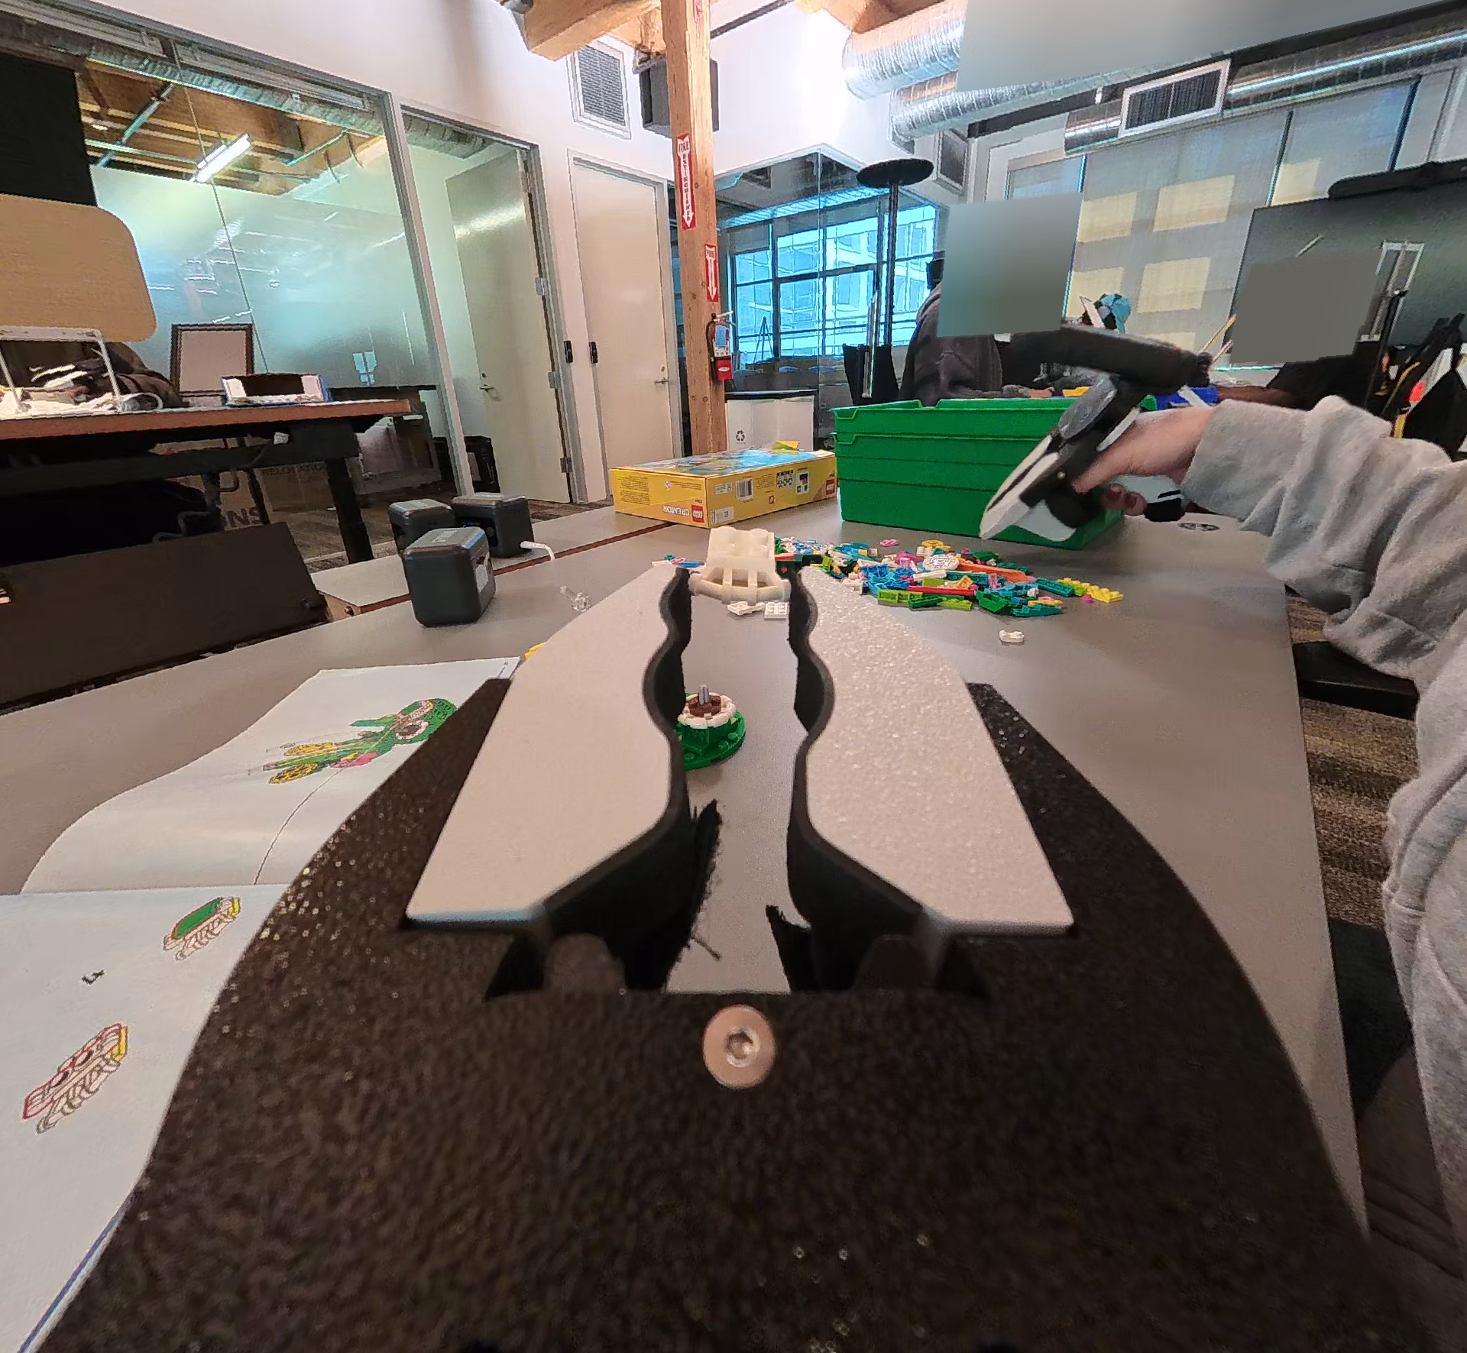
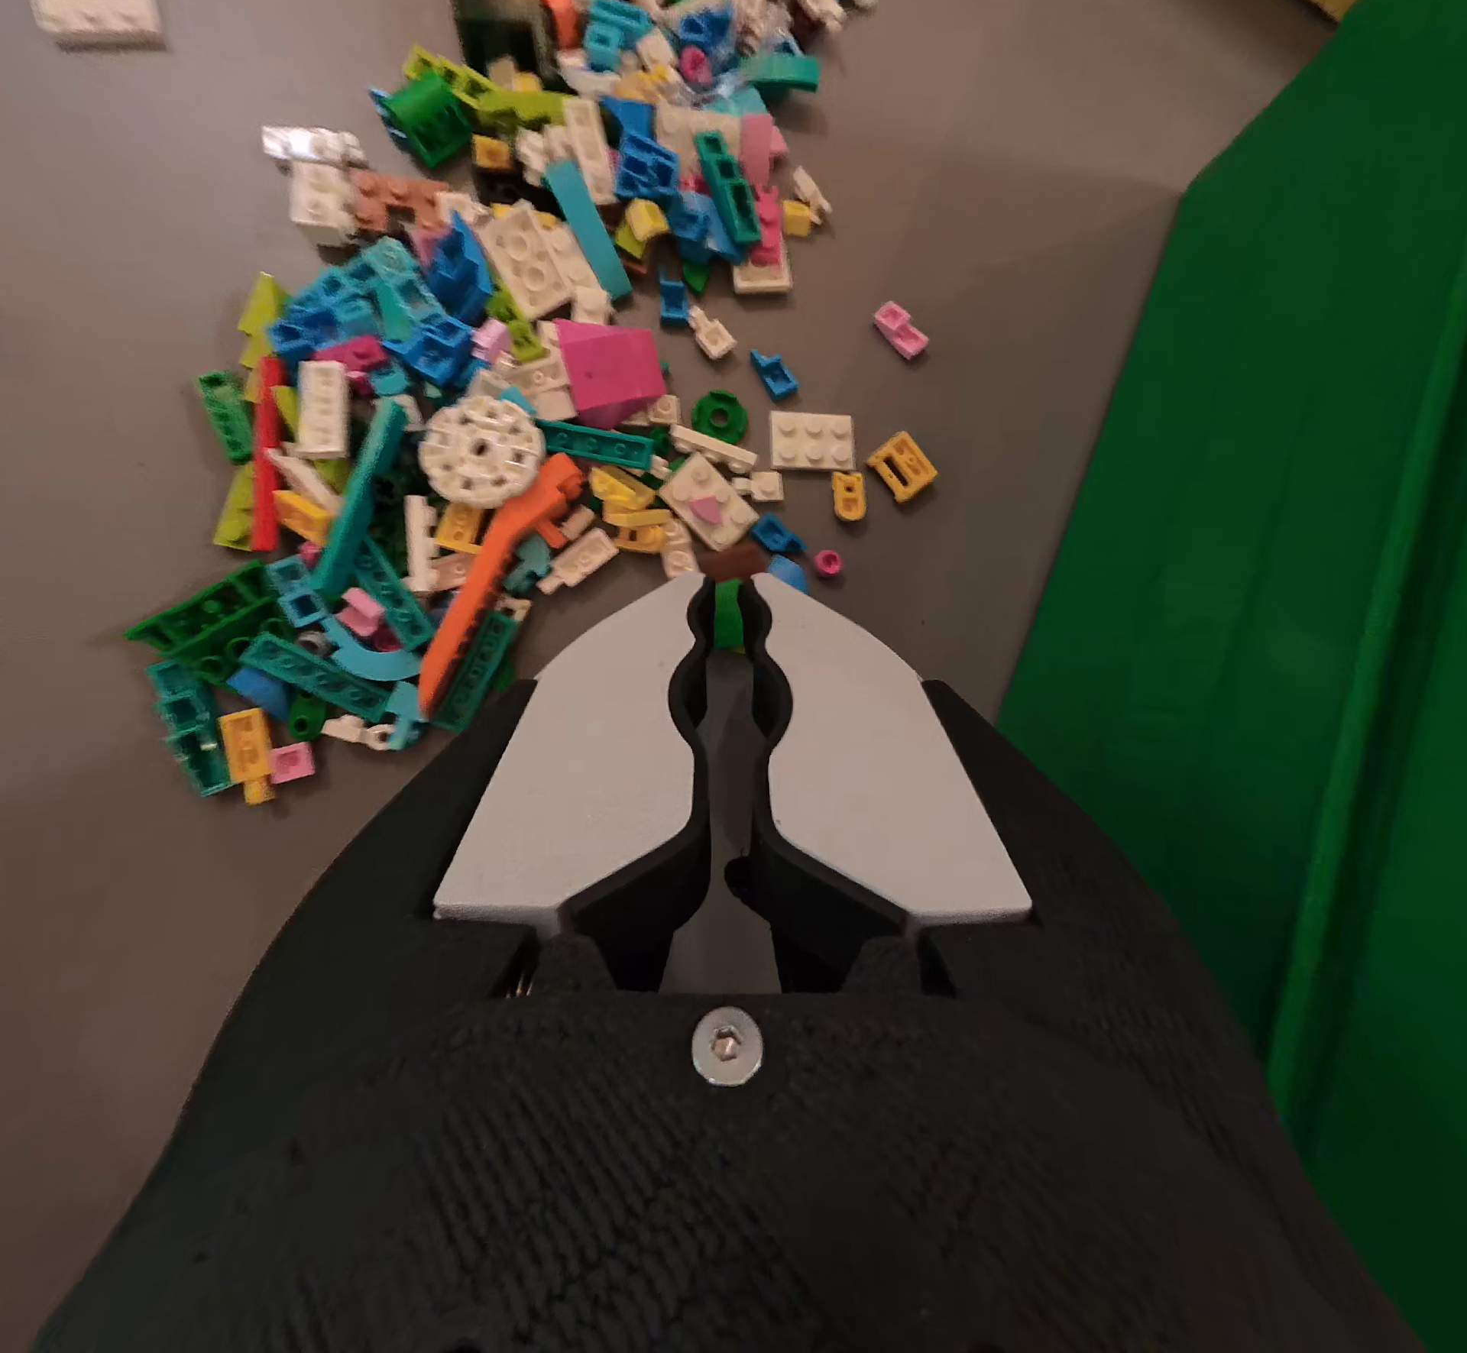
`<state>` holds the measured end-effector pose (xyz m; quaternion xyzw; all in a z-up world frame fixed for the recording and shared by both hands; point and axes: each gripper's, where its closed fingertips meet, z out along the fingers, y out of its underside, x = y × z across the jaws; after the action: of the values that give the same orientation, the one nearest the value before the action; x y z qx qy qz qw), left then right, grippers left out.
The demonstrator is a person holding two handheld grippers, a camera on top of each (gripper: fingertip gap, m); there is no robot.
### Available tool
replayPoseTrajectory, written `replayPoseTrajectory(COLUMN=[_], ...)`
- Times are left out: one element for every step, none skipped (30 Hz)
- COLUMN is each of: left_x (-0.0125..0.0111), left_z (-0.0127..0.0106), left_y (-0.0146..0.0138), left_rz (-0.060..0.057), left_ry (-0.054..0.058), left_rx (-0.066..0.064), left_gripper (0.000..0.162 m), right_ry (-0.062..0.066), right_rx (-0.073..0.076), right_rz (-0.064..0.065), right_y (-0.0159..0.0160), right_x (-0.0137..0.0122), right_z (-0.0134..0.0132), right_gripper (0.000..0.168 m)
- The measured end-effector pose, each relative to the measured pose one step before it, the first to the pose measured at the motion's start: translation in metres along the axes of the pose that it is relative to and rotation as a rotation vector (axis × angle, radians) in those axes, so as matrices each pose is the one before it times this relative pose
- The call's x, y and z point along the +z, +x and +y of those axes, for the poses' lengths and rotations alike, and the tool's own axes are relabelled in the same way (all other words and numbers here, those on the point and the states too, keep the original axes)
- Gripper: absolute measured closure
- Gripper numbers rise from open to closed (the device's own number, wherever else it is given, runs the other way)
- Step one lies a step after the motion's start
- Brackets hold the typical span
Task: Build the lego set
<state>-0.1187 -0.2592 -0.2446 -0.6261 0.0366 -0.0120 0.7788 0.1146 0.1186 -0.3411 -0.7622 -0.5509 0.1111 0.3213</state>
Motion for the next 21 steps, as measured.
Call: replayPoseTrajectory(left_x=[0.00001, -0.00001, -0.00003, 0.00001, -0.00005, -0.00007, -0.00001, -0.00002, 0.00000, -0.00006, 0.00002, -0.00002, -0.00002, 0.00011, -0.00010, 0.00001, 0.00001, 0.00000, -0.00008, 0.00003, 0.00000], left_z=[-0.00001, 0.00002, 0.00005, -0.00002, -0.00010, -0.00006, 0.00001, 0.00003, 0.00000, -0.00008, -0.00003, 0.00003, 0.00004, -0.00006, -0.00003, -0.00003, -0.00002, -0.00001, -0.00005, -0.00004, 0.00000], left_y=[0.00008, 0.00001, -0.00009, 0.00003, -0.00003, -0.00002, -0.00001, -0.00001, 0.00002, 0.00009, -0.00001, 0.00001, 0.00008, -0.00001, -0.00010, -0.00001, -0.00001, -0.00002, 0.00000, 0.00009, 0.00004], left_rz=[0.0000, 0.0001, 0.0000, 0.0002, -0.0002, -0.0001, 0.0001, 0.0000, 0.0003, 0.0001, 0.0001, 0.0002, 0.0000, 0.0000, 0.0000, -0.0001, -0.0001, 0.0000, 0.0001, 0.0002, 0.0005], left_ry=[0.0000, -0.0002, -0.0004, 0.0001, 0.0006, 0.0003, -0.0001, -0.0002, 0.0000, 0.0004, 0.0003, -0.0002, -0.0004, -0.0002, 0.0001, 0.0002, 0.0001, 0.0000, 0.0002, 0.0003, 0.0000], left_rx=[0.0002, 0.0000, -0.0001, -0.0001, 0.0002, 0.0002, 0.0002, 0.0003, 0.0002, 0.0004, 0.0003, 0.0003, 0.0003, 0.0000, 0.0000, 0.0000, 0.0001, 0.0002, 0.0003, 0.0004, 0.0003], left_gripper=[0.139, 0.139, 0.139, 0.139, 0.139, 0.139, 0.139, 0.139, 0.139, 0.139, 0.139, 0.139, 0.139, 0.139, 0.139, 0.139, 0.139, 0.139, 0.139, 0.139, 0.139], right_ry=[0.0221, 0.0226, 0.0159, 0.0075, 0.0015, -0.0015, -0.0034, -0.0051, -0.0062, -0.0050, -0.0040, -0.0084, -0.0173, -0.0250, -0.0258, -0.0192, -0.0063, 0.0107, 0.0171, 0.0117, 0.0064], right_rx=[-0.0065, -0.0099, -0.0082, -0.0100, -0.0133, -0.0112, -0.0031, 0.0053, 0.0079, 0.0019, -0.0067, -0.0089, -0.0056, -0.0052, -0.0067, -0.0031, 0.0015, 0.0008, -0.0017, -0.0013, 0.0007], right_rz=[-0.0438, -0.0575, -0.0562, -0.0468, -0.0357, -0.0279, -0.0228, -0.0197, -0.0191, -0.0192, -0.0177, -0.0103, 0.0055, 0.0204, 0.0238, 0.0185, 0.0165, 0.0316, 0.0391, 0.0304, 0.0258], right_y=[-0.00718, -0.00977, -0.00979, -0.00856, -0.00694, -0.00557, -0.00434, -0.00318, -0.00274, -0.00276, -0.00313, -0.00240, -0.00021, 0.00214, 0.00274, 0.00227, 0.00247, 0.00526, 0.00676, 0.00580, 0.00497], right_x=[-0.00157, -0.00122, -0.00058, 0.00031, 0.00067, 0.00098, 0.00108, 0.00093, 0.00084, 0.00091, 0.00073, 0.00100, 0.00135, 0.00160, 0.00153, 0.00121, 0.00026, -0.00103, -0.00217, -0.00282, -0.00299], right_z=[-0.00360, -0.00351, -0.00269, -0.00153, -0.00054, 0.00000, 0.00036, 0.00065, 0.00095, 0.00098, 0.00096, 0.00151, 0.00235, 0.00313, 0.00326, 0.00242, 0.00064, -0.00201, -0.00303, -0.00216, -0.00102], right_gripper=[0.162, 0.161, 0.160, 0.160, 0.159, 0.158, 0.155, 0.152, 0.150, 0.146, 0.144, 0.144, 0.143, 0.146, 0.149, 0.153, 0.156, 0.163, 0.164, 0.164, 0.164])
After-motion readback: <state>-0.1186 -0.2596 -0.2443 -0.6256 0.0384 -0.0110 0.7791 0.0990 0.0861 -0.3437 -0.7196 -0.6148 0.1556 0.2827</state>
